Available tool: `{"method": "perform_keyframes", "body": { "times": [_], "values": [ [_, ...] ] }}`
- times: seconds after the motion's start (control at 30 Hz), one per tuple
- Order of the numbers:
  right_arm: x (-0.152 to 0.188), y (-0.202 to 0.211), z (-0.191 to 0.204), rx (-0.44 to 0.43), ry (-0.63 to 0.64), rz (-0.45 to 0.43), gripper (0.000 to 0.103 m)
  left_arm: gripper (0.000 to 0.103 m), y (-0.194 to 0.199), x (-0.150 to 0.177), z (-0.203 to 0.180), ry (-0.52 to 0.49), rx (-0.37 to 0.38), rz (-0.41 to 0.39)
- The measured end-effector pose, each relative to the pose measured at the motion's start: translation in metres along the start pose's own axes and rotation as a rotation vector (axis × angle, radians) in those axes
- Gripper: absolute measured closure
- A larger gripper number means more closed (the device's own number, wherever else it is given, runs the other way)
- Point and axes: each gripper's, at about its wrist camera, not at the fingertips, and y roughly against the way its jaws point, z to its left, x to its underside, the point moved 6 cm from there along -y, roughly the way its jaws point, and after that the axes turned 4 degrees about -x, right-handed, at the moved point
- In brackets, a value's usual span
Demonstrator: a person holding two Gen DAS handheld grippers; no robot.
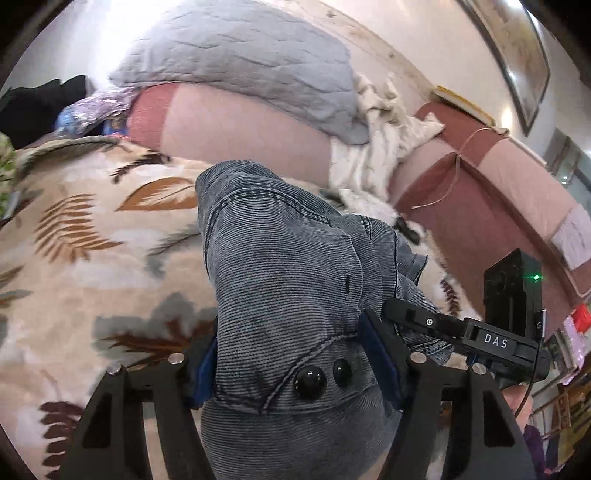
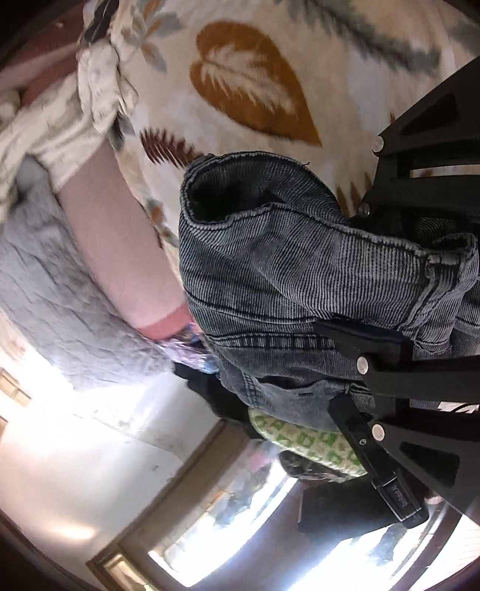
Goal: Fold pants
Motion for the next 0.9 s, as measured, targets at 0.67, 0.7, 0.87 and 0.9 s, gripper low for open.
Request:
{"method": "perform_keyframes", "body": {
  "times": [0.67, 0.7, 0.87, 0.9],
  "values": [
    [0.035, -0.060, -0.035, 0.178, -0.016, 0.151, 0.048, 0.020, -0.040, 0.037, 0.052, 0.044, -0.168, 0.136],
    [0.034, -0.057, -0.033, 0.185, -0.010, 0.147, 0.045, 0.020, -0.036, 0.036, 0.050, 0.032, -0.182, 0.124],
    [0.027, -0.027, -0.019, 0.193, 0.038, 0.062, 0.040, 0.020, -0.006, 0.034, 0.031, -0.072, -0.289, 0.029],
    [0.025, -0.018, -0.014, 0.203, 0.061, 0.032, 0.040, 0.020, 0.004, 0.032, 0.024, -0.100, -0.323, -0.004]
  ]
}}
